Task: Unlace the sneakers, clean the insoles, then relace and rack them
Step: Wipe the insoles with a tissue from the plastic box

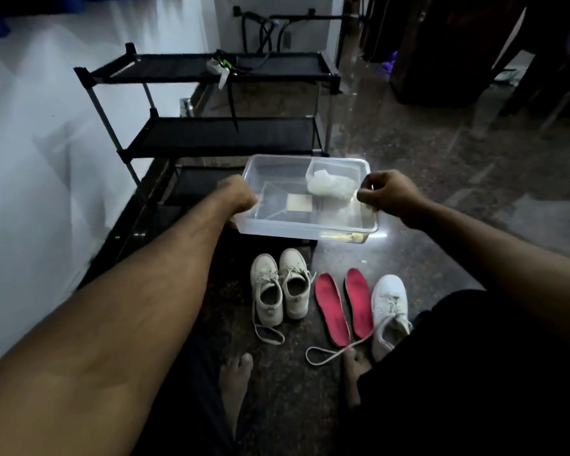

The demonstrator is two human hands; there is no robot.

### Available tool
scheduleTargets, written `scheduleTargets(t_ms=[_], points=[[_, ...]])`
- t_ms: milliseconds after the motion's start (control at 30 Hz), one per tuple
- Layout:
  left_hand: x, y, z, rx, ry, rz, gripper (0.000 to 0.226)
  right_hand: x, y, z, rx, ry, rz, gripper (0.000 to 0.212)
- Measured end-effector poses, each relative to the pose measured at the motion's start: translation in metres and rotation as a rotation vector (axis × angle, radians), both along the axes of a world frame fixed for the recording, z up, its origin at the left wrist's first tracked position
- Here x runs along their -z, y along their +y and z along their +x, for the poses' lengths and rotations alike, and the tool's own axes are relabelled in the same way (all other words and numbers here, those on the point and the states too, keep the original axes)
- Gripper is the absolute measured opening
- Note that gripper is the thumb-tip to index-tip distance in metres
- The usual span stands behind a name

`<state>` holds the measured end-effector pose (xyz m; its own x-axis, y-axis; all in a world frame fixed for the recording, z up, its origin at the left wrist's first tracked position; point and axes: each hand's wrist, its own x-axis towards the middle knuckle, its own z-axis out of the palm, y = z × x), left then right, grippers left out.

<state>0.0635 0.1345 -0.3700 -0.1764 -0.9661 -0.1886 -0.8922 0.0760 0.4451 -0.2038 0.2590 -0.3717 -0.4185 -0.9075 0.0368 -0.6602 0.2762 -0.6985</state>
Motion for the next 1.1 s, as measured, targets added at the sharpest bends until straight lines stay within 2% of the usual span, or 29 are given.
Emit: scheduleTargets(t_ms=[100,233,300,367,533,700,833,1000,1100], points=[[0.011,0.023,-0.002,-0.138,0.039,-0.1,0.037,0.001,0.012,0.003,-0.083,0.093,0.09,0.016],[0.052,0.054,0.007,-0.307,0.236,-0.104,0.038,-0.003,0.011,0.018,-0.171,0.346,0.184,0.015],[0.071,0.065,0.016,-0.329,0.253,-0.079,0.038,0.002,0.0,0.03,-0.204,0.488,0.201,0.013],[0.085,0.067,0.033,-0.356,0.24,-0.042,0.037,0.017,-0.014,0.049,-0.196,0.542,0.206,0.012],[0.108,0.037,0.099,-0.538,0.188,0.051,0.045,0.09,-0.033,0.124,-0.134,0.375,0.122,0.013],[0.17,0.028,0.164,-0.777,0.262,0.148,0.048,0.18,-0.035,0.192,-0.258,0.245,0.076,0.015],[0.236,0.042,0.2,-0.935,0.277,0.218,0.047,0.241,-0.045,0.228,-0.392,0.22,0.133,0.018],[0.296,0.043,0.221,-1.055,0.212,0.319,0.062,0.303,-0.058,0.257,-0.486,0.195,0.255,0.017],[0.323,0.051,0.228,-1.089,0.217,0.356,0.063,0.327,-0.053,0.263,-0.509,0.189,0.321,0.017]])
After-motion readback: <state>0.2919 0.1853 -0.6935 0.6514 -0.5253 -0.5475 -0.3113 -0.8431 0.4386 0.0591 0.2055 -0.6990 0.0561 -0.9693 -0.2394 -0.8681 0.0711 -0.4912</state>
